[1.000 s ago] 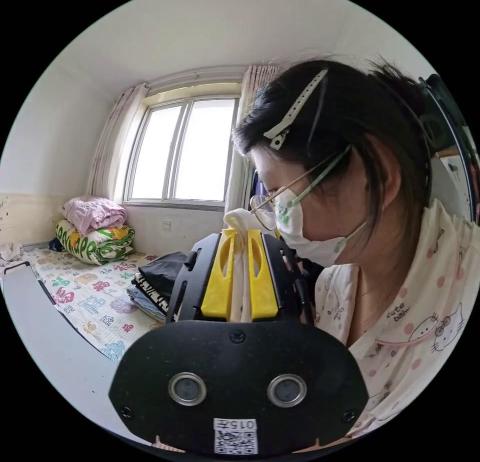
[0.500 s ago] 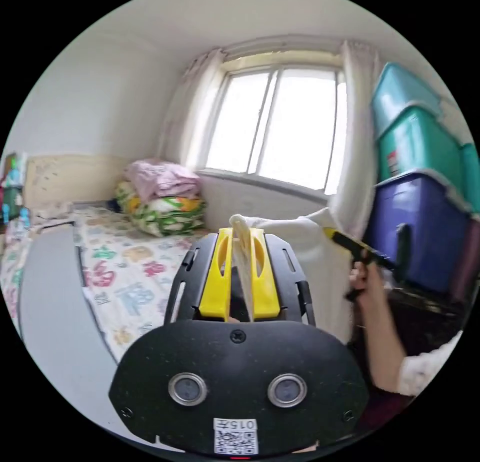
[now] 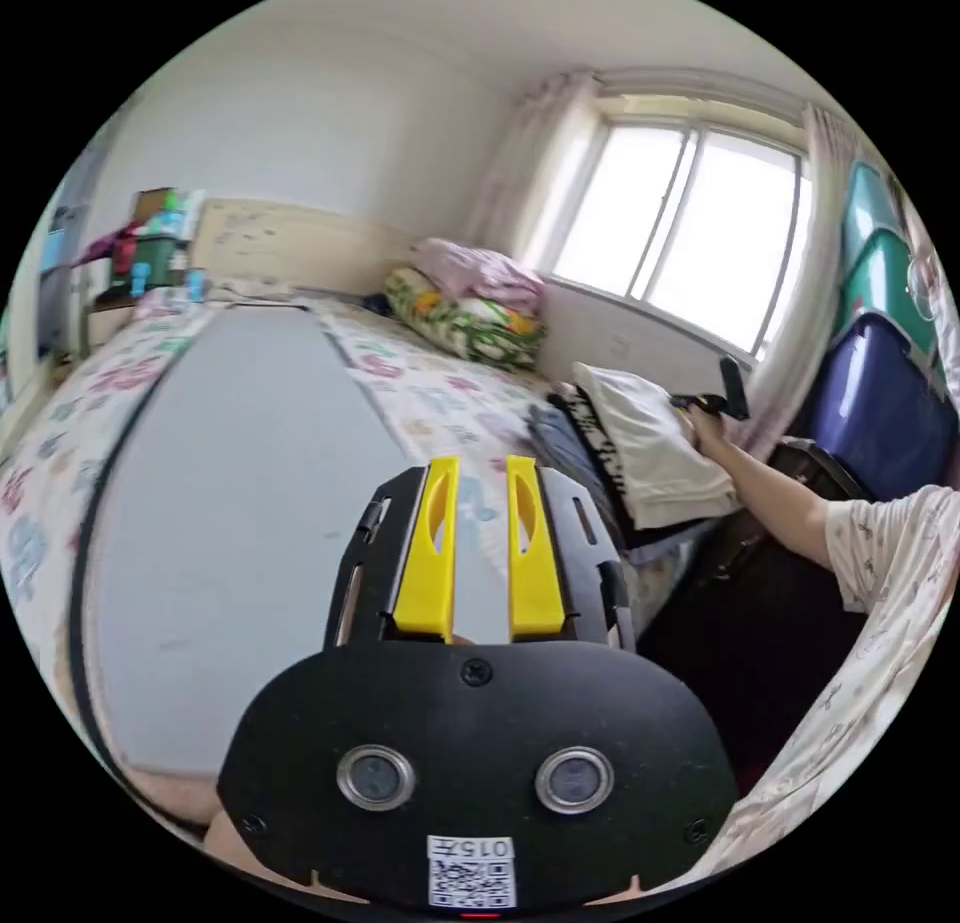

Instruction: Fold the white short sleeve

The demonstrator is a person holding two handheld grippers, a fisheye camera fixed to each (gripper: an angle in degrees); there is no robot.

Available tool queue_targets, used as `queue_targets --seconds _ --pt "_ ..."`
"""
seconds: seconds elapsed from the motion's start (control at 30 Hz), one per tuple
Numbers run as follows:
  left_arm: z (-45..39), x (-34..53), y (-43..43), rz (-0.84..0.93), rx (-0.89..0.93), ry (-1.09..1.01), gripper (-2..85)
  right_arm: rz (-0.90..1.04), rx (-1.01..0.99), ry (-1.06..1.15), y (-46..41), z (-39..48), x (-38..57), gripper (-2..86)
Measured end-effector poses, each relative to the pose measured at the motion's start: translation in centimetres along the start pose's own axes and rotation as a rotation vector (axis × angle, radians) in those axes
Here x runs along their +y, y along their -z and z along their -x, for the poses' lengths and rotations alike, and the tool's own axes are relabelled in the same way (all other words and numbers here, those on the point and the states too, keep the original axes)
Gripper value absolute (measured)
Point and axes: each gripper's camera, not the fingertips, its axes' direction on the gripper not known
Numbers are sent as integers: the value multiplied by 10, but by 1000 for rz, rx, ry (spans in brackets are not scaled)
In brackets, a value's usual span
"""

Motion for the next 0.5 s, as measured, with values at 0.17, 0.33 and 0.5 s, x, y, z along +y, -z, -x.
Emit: queue_targets --seconds 0.17,0.33,0.5 --pt "35 56 305 -287 -445 51 77 16 109 58 11 -6 -19 -8" --pt "26 165 586 -400 -880 145 13 -312 -86 -17 142 -22 -5 -9" --pt "88 331 710 -257 -982 510 20 -738 -527 74 285 2 53 -6"
